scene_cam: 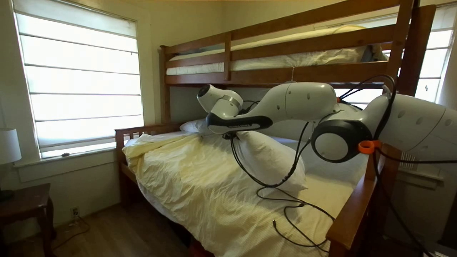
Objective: Move the pillow to the left
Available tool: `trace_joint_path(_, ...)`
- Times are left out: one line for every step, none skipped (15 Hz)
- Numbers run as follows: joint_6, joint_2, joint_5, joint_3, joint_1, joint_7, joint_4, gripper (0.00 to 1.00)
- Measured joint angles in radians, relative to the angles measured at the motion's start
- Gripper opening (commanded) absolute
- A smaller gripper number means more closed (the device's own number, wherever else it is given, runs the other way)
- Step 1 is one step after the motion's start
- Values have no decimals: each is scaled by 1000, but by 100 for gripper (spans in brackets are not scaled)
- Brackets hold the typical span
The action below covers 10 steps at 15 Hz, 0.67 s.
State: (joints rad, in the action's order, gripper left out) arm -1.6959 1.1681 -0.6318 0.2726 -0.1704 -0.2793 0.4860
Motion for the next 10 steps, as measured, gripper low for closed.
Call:
trace_joint_path(1,-2,0,13,3,-33,-9,3)
trace_joint_path(4,-3,0,24,6,-67,-19,3)
trace_joint_path(11,-4,0,35,9,-102,-27,3)
trace_joint_path(30,-4,1,46,12,-136,-41,3)
trace_joint_path(48,-6,1,57,12,-172,-48,3)
trace_joint_path(65,-12,2,65,11,-212,-48,3)
trace_joint_path(87,-18,4,69,10,-252,-48,3)
trace_joint_path(109,-24,4,74,8,-293,-48,10)
trace_joint_path(113,-26,8,74,8,-298,-45,10)
trace_joint_path(113,-22,13,74,8,-297,-43,10)
